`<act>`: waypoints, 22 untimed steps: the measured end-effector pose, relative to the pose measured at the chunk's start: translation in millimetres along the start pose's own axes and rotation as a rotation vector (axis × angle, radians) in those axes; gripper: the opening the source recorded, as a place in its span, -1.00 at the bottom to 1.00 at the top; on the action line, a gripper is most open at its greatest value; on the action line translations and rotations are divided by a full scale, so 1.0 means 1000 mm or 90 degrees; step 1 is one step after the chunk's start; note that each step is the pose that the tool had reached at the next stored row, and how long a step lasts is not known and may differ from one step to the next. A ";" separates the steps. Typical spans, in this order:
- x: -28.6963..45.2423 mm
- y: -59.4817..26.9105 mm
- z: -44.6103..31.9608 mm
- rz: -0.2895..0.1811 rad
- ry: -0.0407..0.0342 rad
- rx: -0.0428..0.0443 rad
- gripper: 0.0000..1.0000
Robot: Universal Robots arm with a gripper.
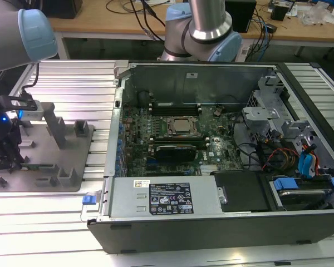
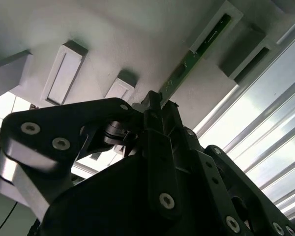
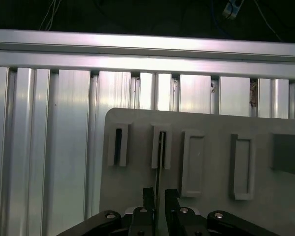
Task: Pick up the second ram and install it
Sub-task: 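Pick up the second ram and move it above second insertion slot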
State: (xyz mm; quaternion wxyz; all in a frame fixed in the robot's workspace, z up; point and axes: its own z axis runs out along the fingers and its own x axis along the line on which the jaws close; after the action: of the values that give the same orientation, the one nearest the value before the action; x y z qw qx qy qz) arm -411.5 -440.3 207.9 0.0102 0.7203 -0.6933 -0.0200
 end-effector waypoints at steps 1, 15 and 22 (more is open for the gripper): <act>0.0001 0.0007 0.0000 0.000 0.0000 0.0000 -0.58; 0.0001 0.0010 0.0006 0.047 -0.0020 0.0007 -0.81; 0.0000 0.0012 -0.0029 0.041 -0.0018 0.0006 -0.81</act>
State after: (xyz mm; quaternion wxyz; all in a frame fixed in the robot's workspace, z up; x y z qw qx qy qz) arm -412.5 -440.4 210.8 0.0095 0.6975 -0.7162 -0.0203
